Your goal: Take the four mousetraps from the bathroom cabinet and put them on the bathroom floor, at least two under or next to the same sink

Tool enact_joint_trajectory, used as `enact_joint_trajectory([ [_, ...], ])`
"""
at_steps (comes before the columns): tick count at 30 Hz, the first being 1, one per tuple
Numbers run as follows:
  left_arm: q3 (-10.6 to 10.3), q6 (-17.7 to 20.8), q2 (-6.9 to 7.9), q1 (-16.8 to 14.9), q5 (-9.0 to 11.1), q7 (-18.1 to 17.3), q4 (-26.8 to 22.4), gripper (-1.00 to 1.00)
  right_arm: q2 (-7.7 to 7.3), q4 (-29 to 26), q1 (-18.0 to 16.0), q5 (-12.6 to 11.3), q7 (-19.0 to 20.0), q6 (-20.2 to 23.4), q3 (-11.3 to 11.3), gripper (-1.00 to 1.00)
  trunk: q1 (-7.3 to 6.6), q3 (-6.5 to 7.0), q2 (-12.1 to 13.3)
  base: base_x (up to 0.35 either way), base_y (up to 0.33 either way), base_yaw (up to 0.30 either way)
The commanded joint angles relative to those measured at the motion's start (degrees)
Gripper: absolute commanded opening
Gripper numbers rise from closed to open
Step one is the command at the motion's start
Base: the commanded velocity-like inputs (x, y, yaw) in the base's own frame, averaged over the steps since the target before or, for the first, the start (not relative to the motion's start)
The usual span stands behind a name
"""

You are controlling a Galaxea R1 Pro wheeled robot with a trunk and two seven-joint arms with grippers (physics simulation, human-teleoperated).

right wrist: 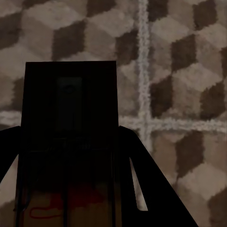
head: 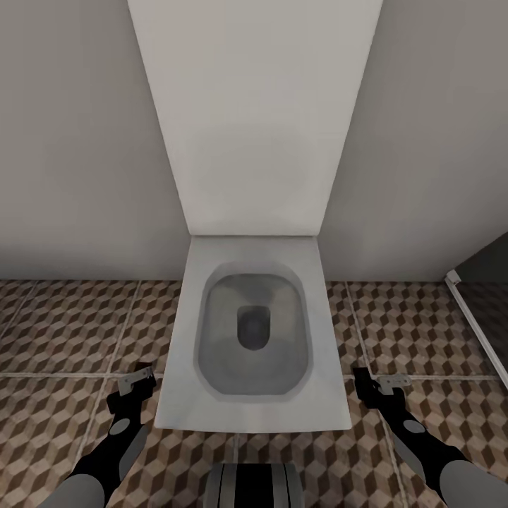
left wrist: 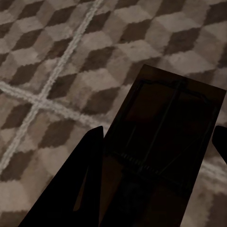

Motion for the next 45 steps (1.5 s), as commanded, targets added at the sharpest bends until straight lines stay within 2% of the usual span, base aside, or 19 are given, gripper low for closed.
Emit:
enact_joint_trajectory([
  [1, -0.11, -0.23, 0.01, -0.02, 0.43, 0.08, 0.02, -1.00, -0.04, 0.00, -0.03, -0.62, -0.03, -0.19, 0.47, -1.00, -0.01, -0.03, -0.01, 0.000, 0.000, 0.000],
  [16, -0.09, -0.23, 0.09, -0.02, 0.41, 0.03, 0.05, -1.00, -0.04, 0.00, -0.03, -0.64, -0.03, -0.19, 0.47, -1.00, -0.01, -0.03, -0.01, 0.000, 0.000, 0.000],
  [20, -0.11, -0.27, 0.06, -0.01, 0.40, 0.03, 0.10, -1.00, 0.00, 0.00, -0.03, -0.63, -0.03, -0.19, 0.49, -1.00, 0.09, -0.92, -0.07, 0.000, 0.000, 0.000],
  [45, -0.12, -0.23, 0.00, -0.02, 0.43, 0.03, 0.11, -1.00, -0.04, 0.00, -0.03, -0.63, -0.03, -0.18, 0.49, -1.00, 0.09, -0.92, -0.07, 0.000, 0.000, 0.000],
])
